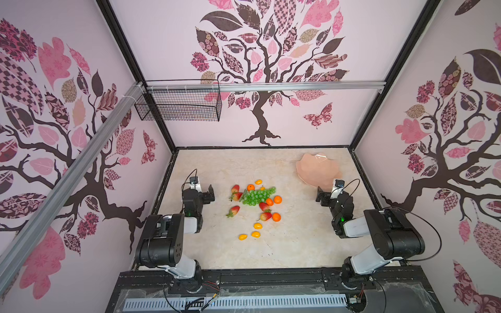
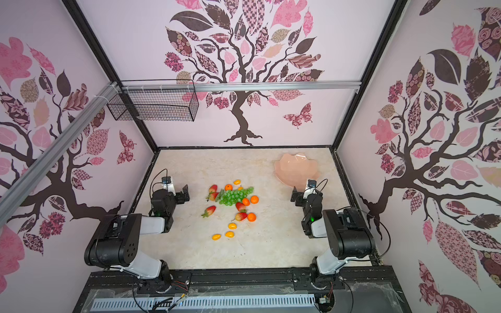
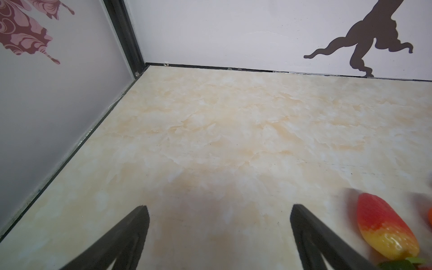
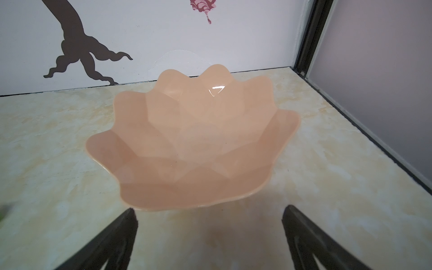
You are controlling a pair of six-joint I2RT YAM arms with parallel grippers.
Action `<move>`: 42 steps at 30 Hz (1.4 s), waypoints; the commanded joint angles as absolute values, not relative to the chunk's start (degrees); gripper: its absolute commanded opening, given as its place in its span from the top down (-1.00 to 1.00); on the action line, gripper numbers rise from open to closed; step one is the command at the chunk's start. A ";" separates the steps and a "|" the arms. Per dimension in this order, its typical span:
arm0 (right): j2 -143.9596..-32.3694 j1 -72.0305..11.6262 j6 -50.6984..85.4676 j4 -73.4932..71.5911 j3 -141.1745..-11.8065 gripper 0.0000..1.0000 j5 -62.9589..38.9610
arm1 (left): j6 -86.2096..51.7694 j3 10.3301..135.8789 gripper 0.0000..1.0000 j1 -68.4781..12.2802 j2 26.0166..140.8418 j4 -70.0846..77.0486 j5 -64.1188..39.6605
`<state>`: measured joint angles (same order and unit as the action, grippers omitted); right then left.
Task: Arrange fruit in a fruit bowl
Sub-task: Move the fruit bowl to the middle-right of the table.
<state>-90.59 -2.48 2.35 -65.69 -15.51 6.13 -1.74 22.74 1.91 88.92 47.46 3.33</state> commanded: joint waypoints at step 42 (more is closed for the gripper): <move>-71.09 -2.90 12.04 -42.31 -18.75 -0.99 13.92 | -2.56 24.99 -0.96 -12.82 68.67 28.64 29.29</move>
<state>-75.13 -2.50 6.28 -55.11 -15.14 7.11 -0.69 21.76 -11.03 71.26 37.06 21.85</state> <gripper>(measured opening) 0.997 0.980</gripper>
